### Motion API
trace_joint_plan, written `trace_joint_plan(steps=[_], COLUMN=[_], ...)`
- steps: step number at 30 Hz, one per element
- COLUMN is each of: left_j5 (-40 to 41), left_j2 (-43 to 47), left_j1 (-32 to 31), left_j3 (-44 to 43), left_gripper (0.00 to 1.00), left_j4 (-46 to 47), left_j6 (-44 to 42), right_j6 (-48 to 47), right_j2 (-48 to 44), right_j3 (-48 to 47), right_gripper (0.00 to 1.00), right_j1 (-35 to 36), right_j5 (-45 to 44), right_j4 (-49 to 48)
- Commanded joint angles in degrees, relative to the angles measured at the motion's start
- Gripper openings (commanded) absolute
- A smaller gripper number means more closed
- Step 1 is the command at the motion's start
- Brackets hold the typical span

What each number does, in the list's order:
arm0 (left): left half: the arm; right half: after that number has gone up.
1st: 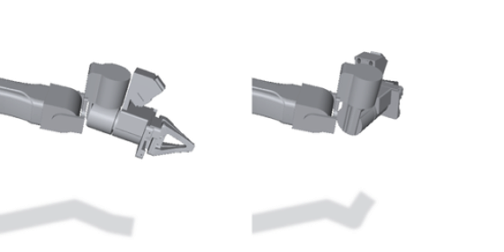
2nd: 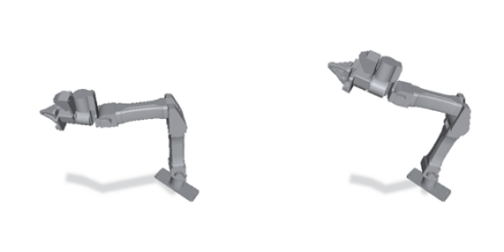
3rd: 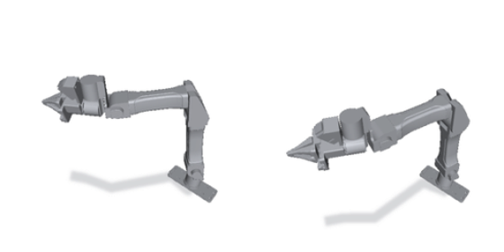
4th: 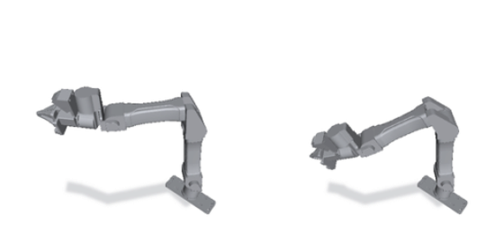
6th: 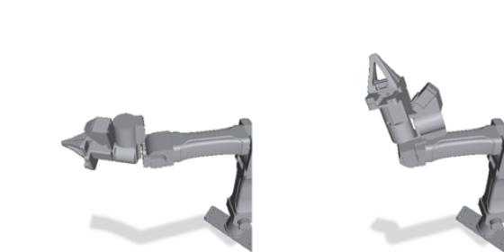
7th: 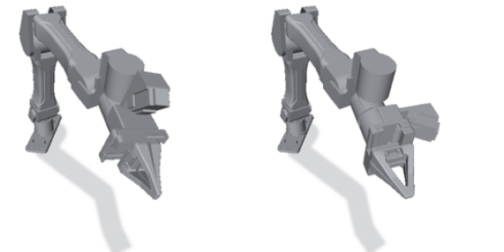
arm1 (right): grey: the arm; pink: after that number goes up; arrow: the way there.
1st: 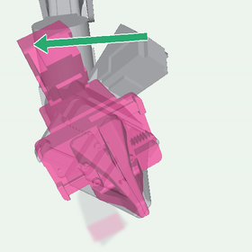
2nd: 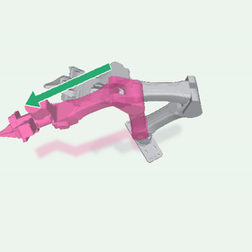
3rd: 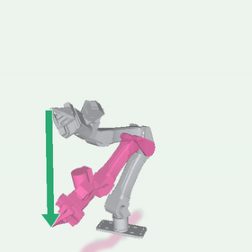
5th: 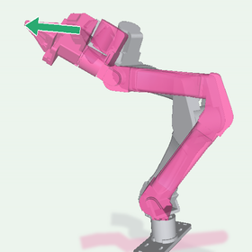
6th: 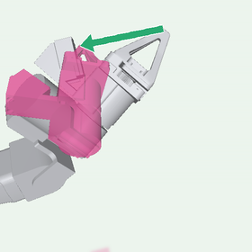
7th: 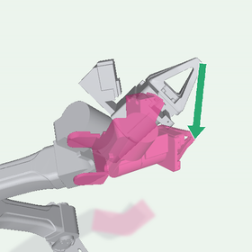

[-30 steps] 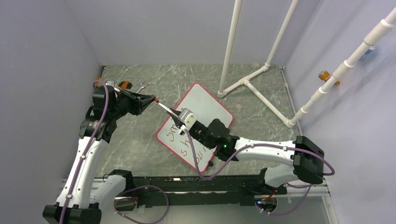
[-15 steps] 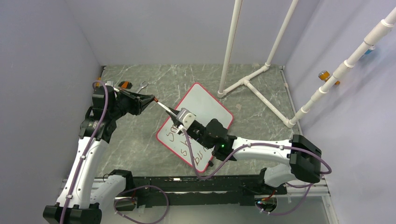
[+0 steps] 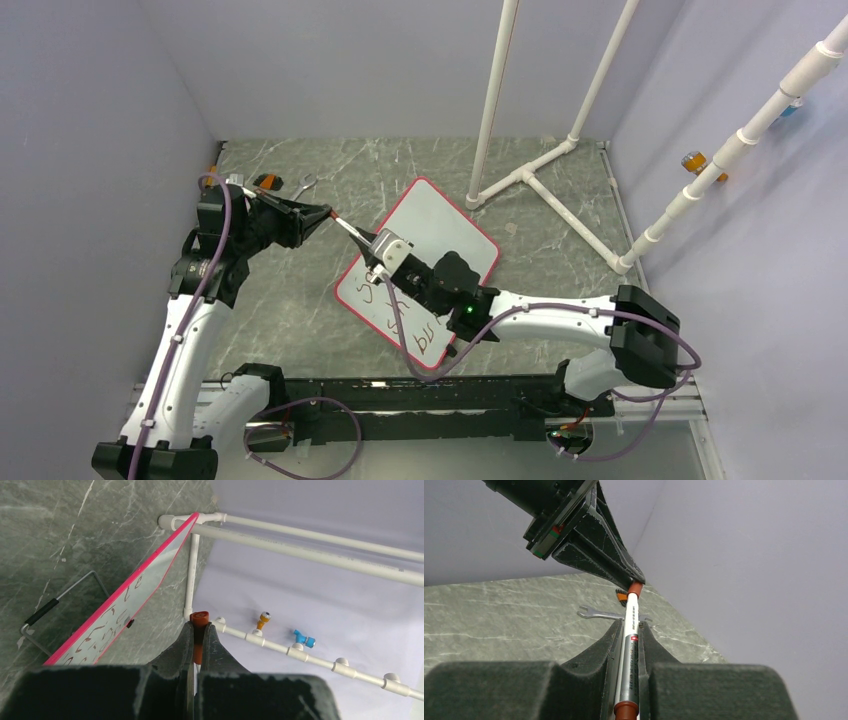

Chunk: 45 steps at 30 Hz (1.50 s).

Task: Write a sentence on the whiteboard
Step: Insert the whiteboard marker without the cap into the pen cap.

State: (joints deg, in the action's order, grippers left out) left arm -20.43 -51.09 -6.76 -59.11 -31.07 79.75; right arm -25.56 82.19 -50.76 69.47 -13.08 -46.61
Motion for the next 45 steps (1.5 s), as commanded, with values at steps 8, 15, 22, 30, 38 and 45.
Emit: trace_joint_plan(steps=[8, 15, 22, 30, 38, 45], left_j5=[-4.02, -7.76, -7.56, -8.78, -5.14, -1.42], left_j2=[2.02, 2.68, 4.04, 4.53, 5.57, 4.79], left_j1=[0.09, 0.09, 0.09, -0.36, -4.13, -10.25], left_j3=[0.17, 1.04, 1.81, 3.25, 3.86, 3.81], left_gripper=[0.0, 0.0, 0.0, 0.0, 0.0, 0.0], left_j4=[2.69, 6.51, 9.11, 15.28, 18.95, 21.36], left_j6=[1.96, 3.24, 1.89, 1.38, 1.14, 1.38], right_j6=[-2.76, -3.22, 5.11, 24.8, 43.71, 45.33], right_j2=[4.66, 8.69, 9.82, 8.19, 8.66, 9.73], right_j3=[-4.65, -6.22, -8.77, -10.45, -11.63, -12.49], right_gripper=[0.0, 0.0, 0.0, 0.0, 0.0, 0.0], right_j1=[0.29, 0.31, -1.38, -6.48, -12.25, -13.14], right_j5=[-1.31, -2.26, 0.75, 7.53, 16.96, 19.9], right_j4=[-2.51, -7.35, -7.71, -3.04, -1.73, 0.16])
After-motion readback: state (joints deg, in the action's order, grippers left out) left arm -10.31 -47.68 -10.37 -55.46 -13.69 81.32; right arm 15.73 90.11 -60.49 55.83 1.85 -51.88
